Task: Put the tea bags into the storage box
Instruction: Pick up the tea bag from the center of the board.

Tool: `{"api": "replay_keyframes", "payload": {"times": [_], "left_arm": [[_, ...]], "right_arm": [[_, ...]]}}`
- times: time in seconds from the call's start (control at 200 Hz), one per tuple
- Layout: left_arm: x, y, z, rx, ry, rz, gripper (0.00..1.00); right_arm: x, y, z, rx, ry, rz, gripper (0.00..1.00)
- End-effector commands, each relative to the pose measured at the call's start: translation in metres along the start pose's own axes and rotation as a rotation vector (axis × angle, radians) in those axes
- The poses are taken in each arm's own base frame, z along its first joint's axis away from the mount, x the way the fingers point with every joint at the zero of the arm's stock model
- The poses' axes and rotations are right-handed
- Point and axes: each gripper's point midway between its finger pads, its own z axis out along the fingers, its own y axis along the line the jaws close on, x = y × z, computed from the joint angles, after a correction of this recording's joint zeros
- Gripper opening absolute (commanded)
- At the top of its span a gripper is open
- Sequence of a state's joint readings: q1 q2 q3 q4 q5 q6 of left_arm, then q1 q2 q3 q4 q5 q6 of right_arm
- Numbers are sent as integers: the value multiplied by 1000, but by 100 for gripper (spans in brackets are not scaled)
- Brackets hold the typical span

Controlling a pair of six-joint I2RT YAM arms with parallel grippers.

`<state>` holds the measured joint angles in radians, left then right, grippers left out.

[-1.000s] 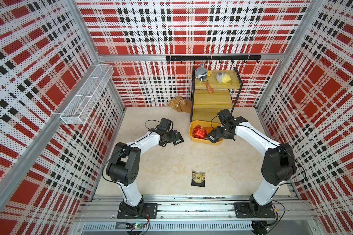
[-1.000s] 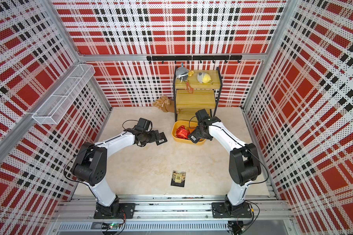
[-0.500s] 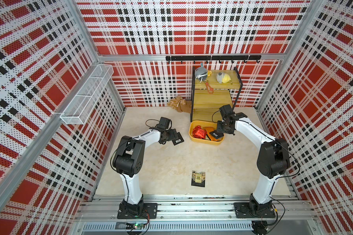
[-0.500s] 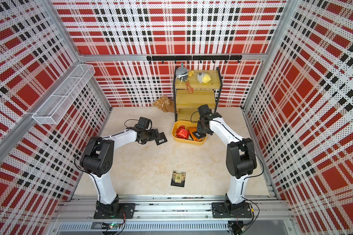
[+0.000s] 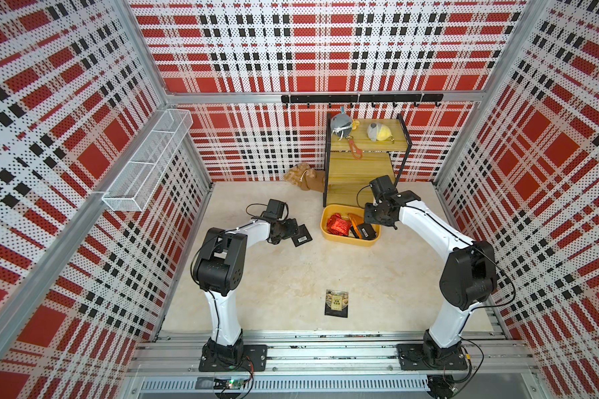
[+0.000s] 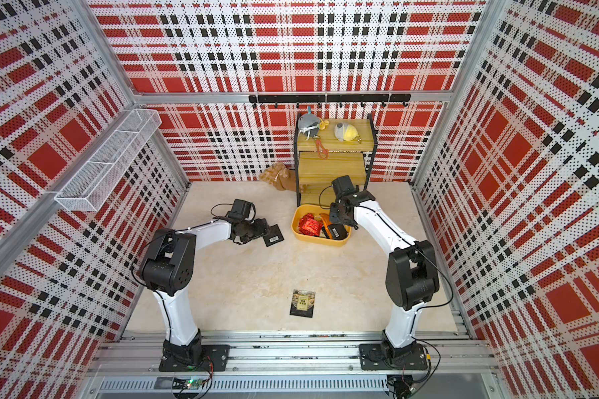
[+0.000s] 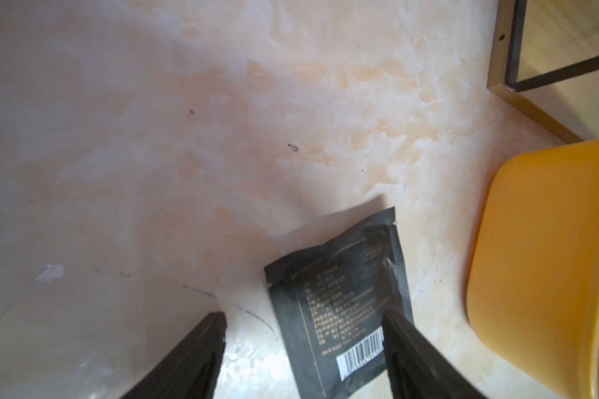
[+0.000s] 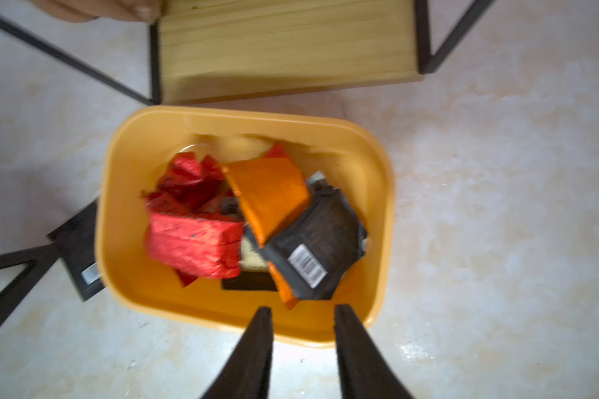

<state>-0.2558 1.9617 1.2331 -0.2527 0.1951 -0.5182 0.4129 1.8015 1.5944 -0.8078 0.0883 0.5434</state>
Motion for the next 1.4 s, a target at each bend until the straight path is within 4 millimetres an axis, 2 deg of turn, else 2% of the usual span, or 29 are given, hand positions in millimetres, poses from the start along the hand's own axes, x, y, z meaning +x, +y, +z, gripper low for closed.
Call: {"api": "replay_keyframes", "payload": {"times": [0.0,0.045,0.21,0.361,0.541,0.767,1.142,1.393], "left_arm": [[-15,9,-6,26,-42,-20,78],[-14,11,-7,29,-40,-26,78],[-14,16,-8,40,-30,-33,78],[-13,18,-7,45,-23,-37,78],[-12,19,-5,51,-16,-35,78],[-11,18,-4,56,-12,-34,78],[-11,15,-4,74,-8,-39,78],[-8,13,-3,78,-2,-37,78]], "right_arm": [[6,73,-12,-144,-29,-38,13],[12,90,-4,-155,-11,-47,0],[34,150,26,-181,42,-105,0],[50,175,63,-159,79,-91,0],[56,188,94,-151,92,-65,0],[64,195,116,-148,141,-71,0],[91,194,144,-137,209,-66,0],[102,190,156,-121,236,-60,0]]}}
